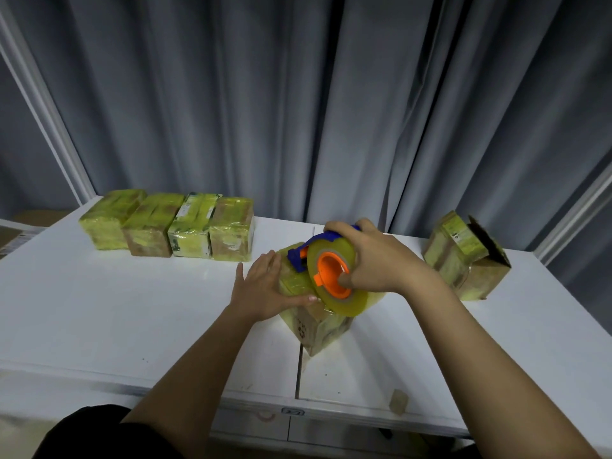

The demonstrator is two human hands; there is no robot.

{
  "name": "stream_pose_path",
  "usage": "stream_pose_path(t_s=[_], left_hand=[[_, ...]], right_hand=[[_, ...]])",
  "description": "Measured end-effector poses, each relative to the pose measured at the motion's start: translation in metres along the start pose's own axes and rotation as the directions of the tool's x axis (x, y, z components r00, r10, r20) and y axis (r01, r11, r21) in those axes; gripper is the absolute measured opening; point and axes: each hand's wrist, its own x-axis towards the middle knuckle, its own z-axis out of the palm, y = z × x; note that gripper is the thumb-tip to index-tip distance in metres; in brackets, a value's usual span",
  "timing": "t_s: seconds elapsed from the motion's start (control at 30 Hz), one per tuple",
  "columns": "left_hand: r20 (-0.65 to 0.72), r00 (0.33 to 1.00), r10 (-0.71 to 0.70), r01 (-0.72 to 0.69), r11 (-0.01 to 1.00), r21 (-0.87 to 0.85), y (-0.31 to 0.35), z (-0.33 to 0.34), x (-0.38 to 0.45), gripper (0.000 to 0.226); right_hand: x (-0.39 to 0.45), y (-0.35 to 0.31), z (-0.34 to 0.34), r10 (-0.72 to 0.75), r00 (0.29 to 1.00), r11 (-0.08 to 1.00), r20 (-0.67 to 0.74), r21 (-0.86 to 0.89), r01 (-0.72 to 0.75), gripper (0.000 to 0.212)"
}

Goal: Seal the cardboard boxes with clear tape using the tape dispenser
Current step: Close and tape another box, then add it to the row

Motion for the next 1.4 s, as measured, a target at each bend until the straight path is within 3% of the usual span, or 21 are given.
stream_pose_path(t_s=[0.13, 0.27, 0.4, 0.5, 0.63, 0.77, 1.1, 1.23, 1.4], left_hand=[[0.000, 1.000, 0.020, -0.020, 0.997, -0.069, -0.003, 0.003, 0.003, 0.128], [0.018, 0.998, 0.055, -0.051, 0.985, -0.166, -0.007, -0.002, 0.007, 0.124], [0.071, 0.995, 0.066, -0.057, 0.991, -0.119, -0.004, -0.016, 0.012, 0.123], [0.130, 0.974, 0.188, -0.170, 0.976, -0.140, -0.001, -0.020, 0.025, 0.127], [0.107, 0.969, 0.223, -0.155, 0.886, -0.437, 0.001, -0.024, 0.027, 0.099], [0.060, 0.963, 0.262, -0.205, 0.860, -0.467, -0.003, -0.023, 0.032, 0.079], [0.185, 0.965, 0.184, -0.133, 0.956, -0.260, -0.002, -0.021, 0.035, 0.124], [0.202, 0.964, 0.172, -0.121, 0.962, -0.244, -0.003, -0.018, 0.034, 0.143], [0.200, 0.954, 0.223, -0.179, 0.960, -0.215, -0.006, -0.013, 0.037, 0.142]], right_hand=[[0.001, 0.006, 0.005, 0.025, 0.999, 0.998, -0.028, 0.062, -0.023, 0.076], [-0.002, 0.015, 0.008, 0.052, 0.998, 0.962, -0.030, 0.269, -0.042, 0.072], [-0.008, 0.013, 0.013, 0.035, 0.994, 0.963, -0.105, 0.268, -0.005, 0.073], [-0.004, 0.008, 0.014, 0.058, 0.994, 0.963, -0.092, 0.268, -0.031, 0.067], [0.006, -0.003, 0.015, 0.108, 0.990, 0.969, -0.091, 0.231, -0.084, 0.072], [-0.003, -0.003, 0.009, 0.084, 0.994, 0.963, -0.066, 0.262, -0.064, 0.074], [-0.031, 0.005, 0.000, 0.074, 0.995, 0.912, -0.070, 0.407, -0.040, 0.060], [-0.029, 0.006, 0.002, 0.161, 0.985, 0.950, -0.065, 0.281, -0.136, 0.066], [-0.019, 0.002, 0.003, 0.207, 0.972, 0.929, -0.109, 0.334, -0.160, 0.042]])
